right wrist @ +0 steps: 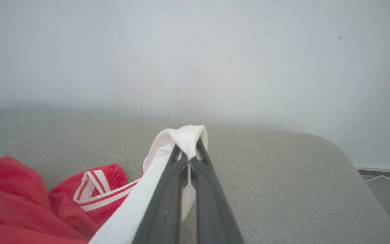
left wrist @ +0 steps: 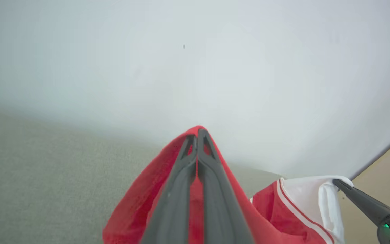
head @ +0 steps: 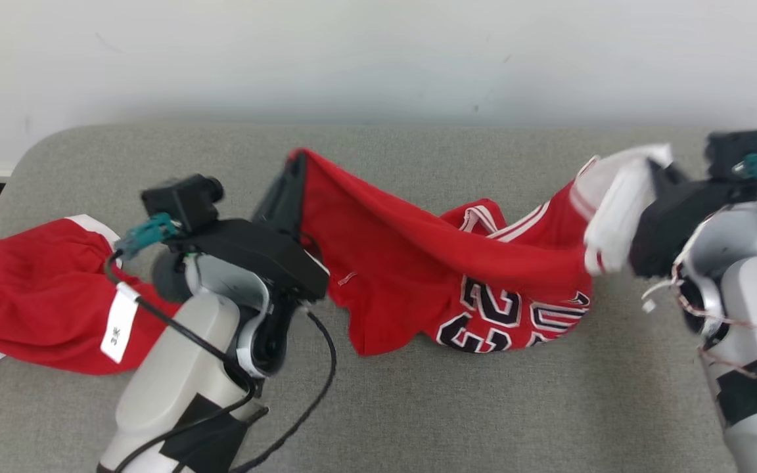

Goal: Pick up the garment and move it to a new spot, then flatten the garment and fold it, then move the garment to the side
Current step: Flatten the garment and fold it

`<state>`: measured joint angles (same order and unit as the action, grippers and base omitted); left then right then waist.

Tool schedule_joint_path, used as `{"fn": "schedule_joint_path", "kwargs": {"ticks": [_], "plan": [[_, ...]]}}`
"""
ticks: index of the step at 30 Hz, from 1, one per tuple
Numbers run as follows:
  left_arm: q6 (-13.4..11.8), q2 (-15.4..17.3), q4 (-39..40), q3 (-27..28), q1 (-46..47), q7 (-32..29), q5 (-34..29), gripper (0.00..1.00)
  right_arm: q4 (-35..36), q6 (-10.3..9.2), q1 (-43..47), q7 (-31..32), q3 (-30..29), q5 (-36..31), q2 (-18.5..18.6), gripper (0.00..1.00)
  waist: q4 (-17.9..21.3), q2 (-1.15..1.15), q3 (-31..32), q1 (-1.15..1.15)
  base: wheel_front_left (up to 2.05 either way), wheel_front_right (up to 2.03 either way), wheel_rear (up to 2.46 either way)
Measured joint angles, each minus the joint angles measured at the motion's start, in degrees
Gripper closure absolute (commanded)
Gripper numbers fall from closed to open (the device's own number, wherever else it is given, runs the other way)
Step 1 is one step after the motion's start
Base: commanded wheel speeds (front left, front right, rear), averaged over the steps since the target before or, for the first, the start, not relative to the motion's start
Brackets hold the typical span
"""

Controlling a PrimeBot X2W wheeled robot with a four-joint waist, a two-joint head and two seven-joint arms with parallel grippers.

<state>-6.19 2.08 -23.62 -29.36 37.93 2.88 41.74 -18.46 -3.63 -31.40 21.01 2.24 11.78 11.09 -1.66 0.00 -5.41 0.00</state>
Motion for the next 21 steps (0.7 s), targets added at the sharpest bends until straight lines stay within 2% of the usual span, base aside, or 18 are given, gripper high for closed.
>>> {"fn": "schedule_joint_path", "kwargs": {"ticks": [6, 8, 13, 21], "plan": [[-0.92, -0.12, -0.67, 2.36, 0.44, 6.38, -3.68, 1.0, 0.98, -2.45, -1.72, -5.17, -3.5, -2.2, 0.98, 1.0, 0.29, 0.0, 1.04, 0.0, 0.0, 0.0, 0.0], [-0.92, 0.0, -1.14, 2.71, 0.39, 7.14, -4.58, 1.0, 1.23, -2.59, -1.62, -5.97, -4.56, -2.57, 1.22, 1.0, 0.36, 0.0, 1.25, 0.0, 0.0, 0.0, 0.0], [-0.92, 0.07, -3.38, 1.68, -0.86, 6.27, -5.02, 1.0, 0.43, -2.93, 2.08, -6.46, -6.04, -2.81, 1.34, 1.0, 0.32, 0.0, 1.58, 0.0, 0.0, 0.0, 0.0], [-0.83, 0.11, -5.53, -2.8, -3.71, 0.34, -4.44, 1.0, -0.11, -3.0, 5.07, -6.41, -6.05, -2.81, 0.05, 1.0, 0.24, 0.0, 1.76, 0.0, 0.0, 0.0, 0.0]]}}
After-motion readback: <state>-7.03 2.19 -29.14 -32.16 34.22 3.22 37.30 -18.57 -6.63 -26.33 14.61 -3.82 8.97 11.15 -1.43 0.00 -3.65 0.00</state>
